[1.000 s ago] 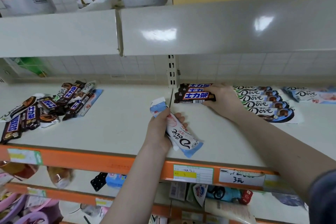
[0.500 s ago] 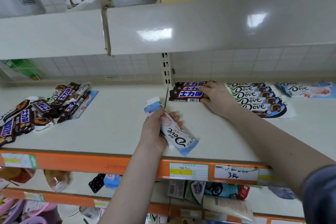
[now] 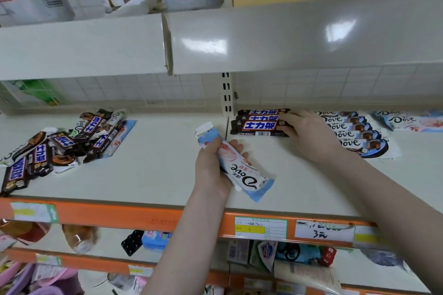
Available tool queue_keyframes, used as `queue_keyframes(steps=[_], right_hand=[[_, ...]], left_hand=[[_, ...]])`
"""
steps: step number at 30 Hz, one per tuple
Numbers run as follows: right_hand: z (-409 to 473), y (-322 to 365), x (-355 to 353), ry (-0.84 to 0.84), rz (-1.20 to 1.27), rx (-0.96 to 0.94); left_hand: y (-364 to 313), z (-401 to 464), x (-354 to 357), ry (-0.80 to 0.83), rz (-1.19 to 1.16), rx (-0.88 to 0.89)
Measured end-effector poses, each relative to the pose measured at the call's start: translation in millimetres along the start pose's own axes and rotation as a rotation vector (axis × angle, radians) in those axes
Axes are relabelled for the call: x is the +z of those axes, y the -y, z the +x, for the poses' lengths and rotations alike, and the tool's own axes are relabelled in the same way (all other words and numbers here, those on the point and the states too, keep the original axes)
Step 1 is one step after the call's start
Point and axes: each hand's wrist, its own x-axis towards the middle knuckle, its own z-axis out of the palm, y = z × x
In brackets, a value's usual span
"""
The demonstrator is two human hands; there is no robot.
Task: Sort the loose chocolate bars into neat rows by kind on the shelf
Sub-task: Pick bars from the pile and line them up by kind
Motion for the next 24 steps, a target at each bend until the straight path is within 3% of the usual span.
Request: queue_keyframes(steps=[4,10,24], right_hand=[[-46.1,-2.0,-26.1,-0.057,0.055,0.078],[-104.3,-25.4,-52.5,-0.005,0.192,0.231],[-182.6,-179.2,-139.7,0.180,1.005,0.423]], left_hand=[[5.3,2.6,5.8,0.035,-0.014,0.046],[41.9,-10.3,40.3,0.027,0.012,0.142],[218.8,-75.4,206.2,0.041,-0.025,0.129]])
